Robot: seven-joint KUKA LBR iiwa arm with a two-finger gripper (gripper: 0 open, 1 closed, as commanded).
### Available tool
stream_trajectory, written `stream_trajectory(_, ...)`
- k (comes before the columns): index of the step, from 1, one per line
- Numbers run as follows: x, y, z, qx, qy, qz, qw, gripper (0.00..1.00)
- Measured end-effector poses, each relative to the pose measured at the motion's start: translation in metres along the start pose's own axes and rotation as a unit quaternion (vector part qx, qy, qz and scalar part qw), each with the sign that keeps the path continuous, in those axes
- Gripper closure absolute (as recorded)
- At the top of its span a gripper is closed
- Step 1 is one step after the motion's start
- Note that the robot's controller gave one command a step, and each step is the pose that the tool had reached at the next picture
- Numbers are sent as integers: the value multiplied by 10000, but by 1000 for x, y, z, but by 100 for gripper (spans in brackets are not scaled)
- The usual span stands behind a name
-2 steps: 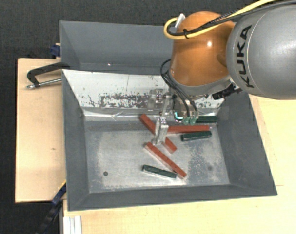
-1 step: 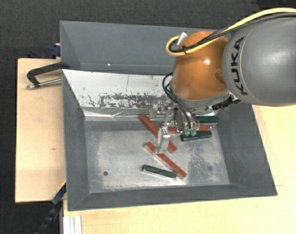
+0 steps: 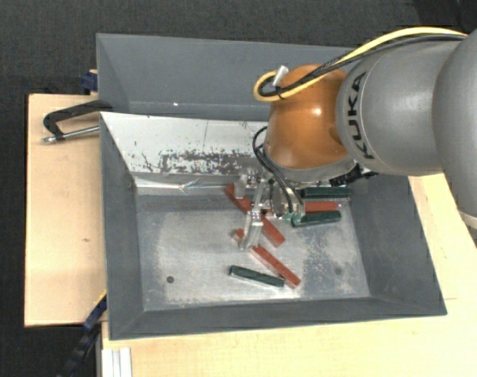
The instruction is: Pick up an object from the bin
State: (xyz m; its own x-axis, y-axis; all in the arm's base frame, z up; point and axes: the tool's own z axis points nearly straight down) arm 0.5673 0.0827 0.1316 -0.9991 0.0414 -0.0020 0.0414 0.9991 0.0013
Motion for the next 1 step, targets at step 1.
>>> stream_trajectory(1,17,-21,36,-7,-12,-647,9979,0)
